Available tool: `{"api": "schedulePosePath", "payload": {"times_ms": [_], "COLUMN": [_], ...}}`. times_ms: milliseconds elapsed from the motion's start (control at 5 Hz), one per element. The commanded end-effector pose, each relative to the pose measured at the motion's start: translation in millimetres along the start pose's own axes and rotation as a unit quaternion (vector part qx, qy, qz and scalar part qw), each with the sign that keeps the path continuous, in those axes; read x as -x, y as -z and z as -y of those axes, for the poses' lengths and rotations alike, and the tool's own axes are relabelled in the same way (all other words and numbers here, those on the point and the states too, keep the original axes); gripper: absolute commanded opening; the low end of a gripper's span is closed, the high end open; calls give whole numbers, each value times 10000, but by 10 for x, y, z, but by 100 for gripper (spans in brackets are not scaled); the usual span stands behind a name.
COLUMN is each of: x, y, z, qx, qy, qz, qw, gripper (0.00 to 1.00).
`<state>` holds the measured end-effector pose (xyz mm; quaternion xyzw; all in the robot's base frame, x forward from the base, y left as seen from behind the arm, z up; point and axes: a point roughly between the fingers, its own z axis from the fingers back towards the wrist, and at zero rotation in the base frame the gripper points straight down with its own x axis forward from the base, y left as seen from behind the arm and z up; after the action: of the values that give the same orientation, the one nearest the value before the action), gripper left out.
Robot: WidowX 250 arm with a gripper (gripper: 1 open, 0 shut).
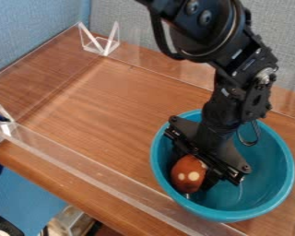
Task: Remove the mushroom from inside the blue bowl and put it on the table
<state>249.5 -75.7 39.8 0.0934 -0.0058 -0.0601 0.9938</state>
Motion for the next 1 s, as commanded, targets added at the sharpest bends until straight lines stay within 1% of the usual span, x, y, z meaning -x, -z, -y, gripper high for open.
{"api": "schedulePosePath", "payload": {"times_ms": [0,800], "x": [-61,-69], "y": [-143,-105], "z": [-73,-122], "qx": [56,4], "qy": [-154,-293], "qz": [263,204], "qw": [9995,9994], "gripper": [0,0]}}
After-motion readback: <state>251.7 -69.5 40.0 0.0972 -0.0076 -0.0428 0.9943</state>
